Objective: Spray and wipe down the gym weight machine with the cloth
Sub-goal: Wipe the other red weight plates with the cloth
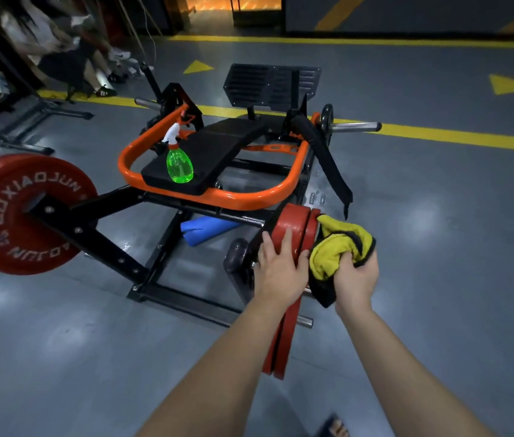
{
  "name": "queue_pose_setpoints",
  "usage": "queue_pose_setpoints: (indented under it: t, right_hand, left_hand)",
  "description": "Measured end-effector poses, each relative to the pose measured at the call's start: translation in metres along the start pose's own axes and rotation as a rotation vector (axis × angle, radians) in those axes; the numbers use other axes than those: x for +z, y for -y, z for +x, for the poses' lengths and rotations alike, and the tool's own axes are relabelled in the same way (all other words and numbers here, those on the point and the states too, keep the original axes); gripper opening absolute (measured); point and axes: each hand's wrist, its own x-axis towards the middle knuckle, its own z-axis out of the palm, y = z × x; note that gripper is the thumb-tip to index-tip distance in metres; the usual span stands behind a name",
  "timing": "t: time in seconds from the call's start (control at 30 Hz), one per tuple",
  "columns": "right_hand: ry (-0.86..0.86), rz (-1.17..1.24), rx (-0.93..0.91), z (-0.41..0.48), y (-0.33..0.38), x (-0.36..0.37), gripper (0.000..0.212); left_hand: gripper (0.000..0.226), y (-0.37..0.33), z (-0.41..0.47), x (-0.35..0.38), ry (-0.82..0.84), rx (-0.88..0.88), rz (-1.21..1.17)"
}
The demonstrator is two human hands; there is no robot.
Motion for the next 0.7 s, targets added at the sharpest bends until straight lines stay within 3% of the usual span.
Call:
queue_pose_setpoints:
  t: [0.2, 0.3, 0.4, 0.53, 0.6, 0.7]
  right_hand:
    - [-0.139, -0.013, 0.159, 0.011, -0.019, -0.008, 0.047]
    - [-0.061, -0.021, 0.206, 0.016, -0.029, -0.011, 0.049]
    - [0.072, -0.014, 0.206, 0.019, -0.043, -0.008, 0.032]
    - [0.139, 0.237, 0.351, 0.021, -0.043, 0.003, 0.014]
    - [0.187, 0.391, 0.453, 0.022, -0.046, 0.012, 0.039]
    - [0.254, 0.328, 0.35, 0.026, -0.059, 0.031, 0.064]
  left_hand:
    - [0.078, 0.009, 0.007, 0.025, -0.166, 0.104, 0.331]
    - [0.076, 0.004, 0.019, 0.021, -0.167, 0.138, 0.382]
    - [0.072, -0.001, 0.031, 0.014, -0.13, 0.159, 0.423]
    - [0.066, -0.011, 0.052, 0.005, -0.048, 0.161, 0.454]
    - [0.064, -0.015, 0.061, 0.003, -0.024, 0.147, 0.464]
    - [0.063, -0.022, 0.073, 0.004, -0.011, 0.117, 0.461]
